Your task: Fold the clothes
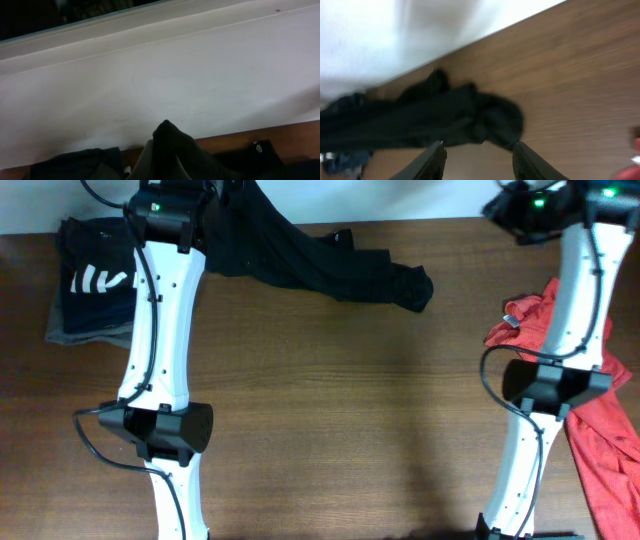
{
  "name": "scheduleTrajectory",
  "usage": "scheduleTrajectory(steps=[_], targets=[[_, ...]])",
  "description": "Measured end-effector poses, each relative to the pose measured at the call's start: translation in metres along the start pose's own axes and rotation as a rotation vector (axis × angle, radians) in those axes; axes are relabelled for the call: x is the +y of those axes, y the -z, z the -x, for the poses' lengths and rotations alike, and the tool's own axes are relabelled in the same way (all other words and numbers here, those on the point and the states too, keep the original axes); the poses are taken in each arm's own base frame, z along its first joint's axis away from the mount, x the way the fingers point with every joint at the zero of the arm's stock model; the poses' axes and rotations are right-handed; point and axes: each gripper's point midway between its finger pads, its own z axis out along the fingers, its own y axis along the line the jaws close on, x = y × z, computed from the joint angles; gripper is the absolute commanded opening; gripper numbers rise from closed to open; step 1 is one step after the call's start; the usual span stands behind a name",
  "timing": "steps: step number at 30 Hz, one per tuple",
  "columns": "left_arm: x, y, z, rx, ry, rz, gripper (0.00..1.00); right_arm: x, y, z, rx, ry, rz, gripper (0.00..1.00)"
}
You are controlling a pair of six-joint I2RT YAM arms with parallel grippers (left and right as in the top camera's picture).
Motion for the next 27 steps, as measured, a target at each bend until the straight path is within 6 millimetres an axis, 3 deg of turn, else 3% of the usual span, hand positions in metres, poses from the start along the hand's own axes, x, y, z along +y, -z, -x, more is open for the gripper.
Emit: scheduleTrajectory(steps=[7, 11, 13, 17, 21, 27], targets=[[-0.001, 0.000, -0.008, 0.031, -0.006, -0.003, 0.00, 0.072, -0.070, -0.045, 0.110, 0.130, 0.068, 0.56], [-0.001, 0.000, -0.013, 0.053, -0.011, -0.006, 0.01, 0.095, -0.115, -0.080, 0.182, 0.181, 0.081, 0.57], [-0.001, 0.000, -0.015, 0.062, -0.012, -0.007, 0.01, 0.094, -0.132, -0.091, 0.206, 0.187, 0.076, 0.59], [-0.002, 0.001, -0.019, 0.075, -0.015, -0.009, 0.01, 0.069, -0.156, -0.105, 0.239, 0.189, 0.014, 0.61], [-0.002, 0.001, -0.019, 0.076, -0.015, -0.009, 0.01, 0.047, -0.160, -0.106, 0.249, 0.247, -0.031, 0.63], [-0.002, 0.001, -0.019, 0.076, -0.015, -0.009, 0.01, 0.038, -0.162, -0.091, 0.199, 0.386, -0.048, 0.64]])
